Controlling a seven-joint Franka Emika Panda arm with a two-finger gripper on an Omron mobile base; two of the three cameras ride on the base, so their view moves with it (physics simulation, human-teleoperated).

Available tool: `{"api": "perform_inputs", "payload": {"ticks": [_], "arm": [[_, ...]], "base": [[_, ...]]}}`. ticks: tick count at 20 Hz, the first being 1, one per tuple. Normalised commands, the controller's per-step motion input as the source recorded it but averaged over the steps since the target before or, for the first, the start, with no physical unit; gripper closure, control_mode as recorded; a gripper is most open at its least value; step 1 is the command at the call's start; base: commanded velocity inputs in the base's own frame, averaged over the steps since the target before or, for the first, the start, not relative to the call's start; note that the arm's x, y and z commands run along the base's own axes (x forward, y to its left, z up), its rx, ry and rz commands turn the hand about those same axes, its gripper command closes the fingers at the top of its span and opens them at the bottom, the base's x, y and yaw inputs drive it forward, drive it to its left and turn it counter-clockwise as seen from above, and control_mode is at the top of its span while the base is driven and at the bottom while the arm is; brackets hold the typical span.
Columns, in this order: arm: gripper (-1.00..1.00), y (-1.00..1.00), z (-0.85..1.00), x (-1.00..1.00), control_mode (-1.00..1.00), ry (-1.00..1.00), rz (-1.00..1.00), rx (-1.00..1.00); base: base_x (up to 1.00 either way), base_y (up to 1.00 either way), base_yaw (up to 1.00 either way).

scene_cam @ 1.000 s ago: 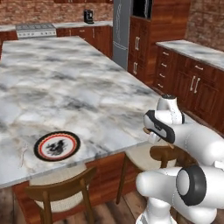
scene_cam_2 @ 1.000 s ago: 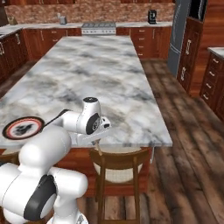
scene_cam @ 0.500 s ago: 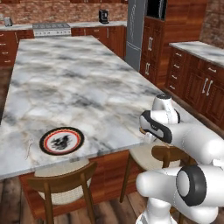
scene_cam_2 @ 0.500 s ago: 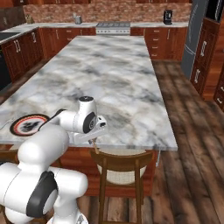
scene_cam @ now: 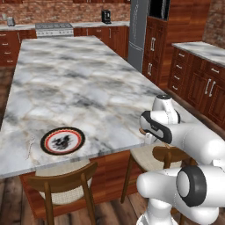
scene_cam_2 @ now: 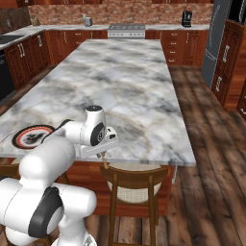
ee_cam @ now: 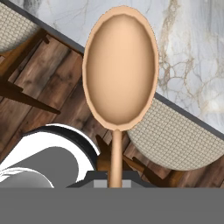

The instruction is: Take the fork and place it on the left side of the plate. Then take the spoon and place it on the right side of the plate. Make sure they're directly next to the plate.

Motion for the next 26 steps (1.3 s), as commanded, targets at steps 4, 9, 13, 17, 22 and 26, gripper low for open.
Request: {"api": "perform_inputs", "payload": {"ticks": [4, 9, 13, 17, 22, 26], "arm": [[1.00, 0.00, 0.00, 0.00, 1.00, 0.00, 0.00, 0.00], [1.00, 0.00, 0.00, 0.00, 1.00, 0.00, 0.00, 0.00], [1.00, 0.00, 0.00, 0.00, 1.00, 0.00, 0.00, 0.00], [1.00, 0.00, 0.00, 0.00, 1.00, 0.00, 0.00, 0.00], [1.00, 0.00, 0.00, 0.00, -1.00, 0.00, 0.00, 0.00], [1.00, 0.00, 0.00, 0.00, -1.00, 0.00, 0.00, 0.00]], "base": [[0.00, 0.00, 0.00], [0.00, 0.00, 0.00], [0.00, 0.00, 0.00], [0.00, 0.00, 0.00], [0.00, 0.00, 0.00], [0.00, 0.00, 0.00]]}}
